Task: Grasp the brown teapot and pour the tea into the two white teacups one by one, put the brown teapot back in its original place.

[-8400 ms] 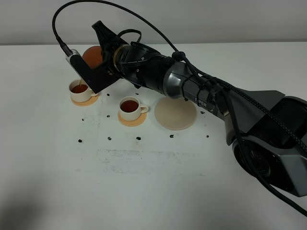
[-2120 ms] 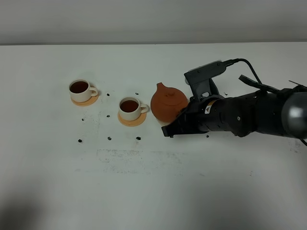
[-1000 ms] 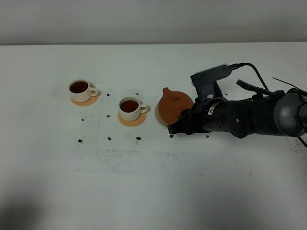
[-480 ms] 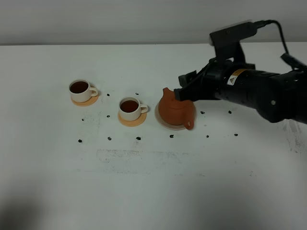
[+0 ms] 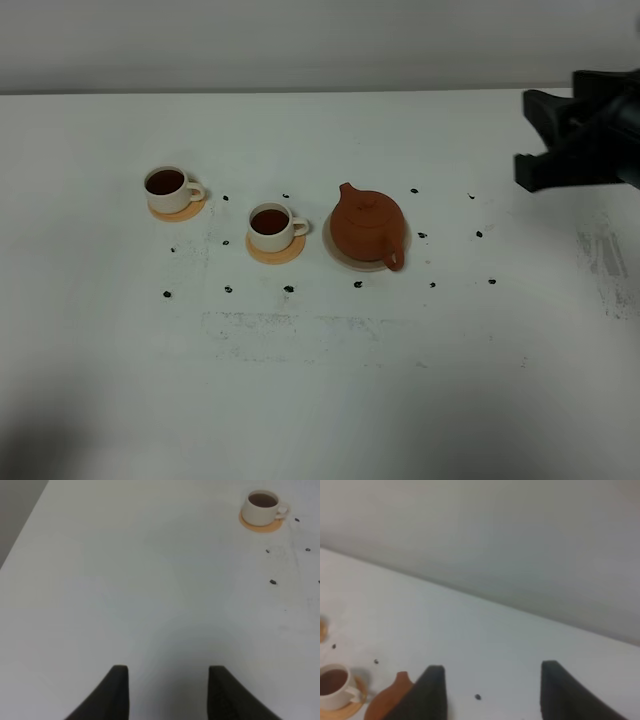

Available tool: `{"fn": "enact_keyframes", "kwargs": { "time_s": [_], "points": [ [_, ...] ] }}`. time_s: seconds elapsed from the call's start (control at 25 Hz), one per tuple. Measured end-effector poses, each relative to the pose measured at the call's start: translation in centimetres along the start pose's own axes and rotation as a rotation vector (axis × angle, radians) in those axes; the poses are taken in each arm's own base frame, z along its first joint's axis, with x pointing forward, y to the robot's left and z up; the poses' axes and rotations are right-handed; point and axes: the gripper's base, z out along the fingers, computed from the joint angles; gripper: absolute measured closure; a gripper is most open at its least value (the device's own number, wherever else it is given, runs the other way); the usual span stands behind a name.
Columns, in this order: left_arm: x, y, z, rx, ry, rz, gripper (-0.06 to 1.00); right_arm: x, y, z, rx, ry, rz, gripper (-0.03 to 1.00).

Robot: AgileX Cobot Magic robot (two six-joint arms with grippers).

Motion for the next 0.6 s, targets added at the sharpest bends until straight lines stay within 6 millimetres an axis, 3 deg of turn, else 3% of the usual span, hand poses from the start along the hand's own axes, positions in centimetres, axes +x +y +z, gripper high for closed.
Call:
{"fn": "enact_keyframes", "kwargs": {
  "time_s": [0.16,0.28,0.6],
  "points": [
    [0.0,0.0,0.0,0.0,0.0,0.0,0.55,1.4,0.1,-4.9,0.018,-0.085,0.031,0.58],
    [0.0,0.0,0.0,0.0,0.0,0.0,0.55,2.2,0.3,-7.5,0.021,-0.147,0.075,0.61],
    [0.0,0.0,0.0,0.0,0.0,0.001,0.55,4.1,-0.1,-12.7,0.11,-0.272,0.11,0.69]
  ]
}}
